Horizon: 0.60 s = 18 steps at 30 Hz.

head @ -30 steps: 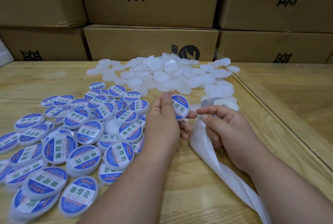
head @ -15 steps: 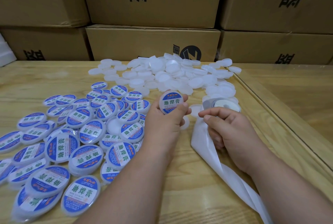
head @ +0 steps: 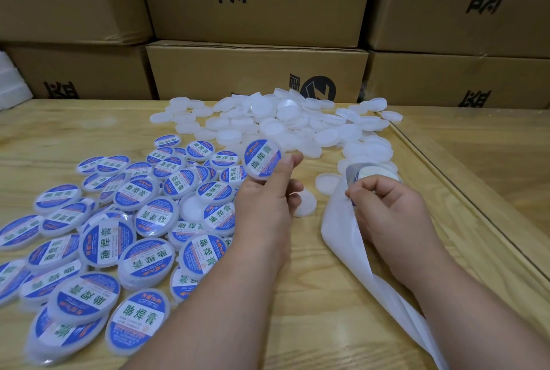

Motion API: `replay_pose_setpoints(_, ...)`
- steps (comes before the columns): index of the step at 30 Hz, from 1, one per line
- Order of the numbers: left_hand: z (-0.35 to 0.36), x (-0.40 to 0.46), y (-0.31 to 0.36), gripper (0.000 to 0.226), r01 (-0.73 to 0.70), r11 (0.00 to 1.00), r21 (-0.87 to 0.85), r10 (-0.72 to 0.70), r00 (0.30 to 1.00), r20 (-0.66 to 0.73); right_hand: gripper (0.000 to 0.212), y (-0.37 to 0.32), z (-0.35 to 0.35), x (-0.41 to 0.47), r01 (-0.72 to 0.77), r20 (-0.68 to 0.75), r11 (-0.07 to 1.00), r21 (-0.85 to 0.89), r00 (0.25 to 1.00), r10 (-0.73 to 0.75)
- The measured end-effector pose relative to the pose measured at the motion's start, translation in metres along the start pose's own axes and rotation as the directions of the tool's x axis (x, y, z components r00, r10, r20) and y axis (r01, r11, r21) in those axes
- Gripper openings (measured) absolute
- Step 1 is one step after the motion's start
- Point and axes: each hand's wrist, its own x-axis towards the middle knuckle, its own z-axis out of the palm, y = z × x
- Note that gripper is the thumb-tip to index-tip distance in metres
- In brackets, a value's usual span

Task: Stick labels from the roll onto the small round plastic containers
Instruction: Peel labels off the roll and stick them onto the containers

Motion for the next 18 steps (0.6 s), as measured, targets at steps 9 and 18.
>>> replay_pose_setpoints(9,-0.003,0.006,0.007,0.038,0.027,0.976,-0.217,-0.051,0.993,-0.110,0.032,0.001,-0.001,0.000,0.030,-0.033,0.992,-0.126,0.999,-0.034)
replay_pose_setpoints(18,0.002,-0.013,-0.022,0.039,-0.443,0.311,0.841,0.337,0.879,0.338,0.019,0.006,0.000,0.003,0.054,-0.053,0.973,-0.225,0.996,-0.068)
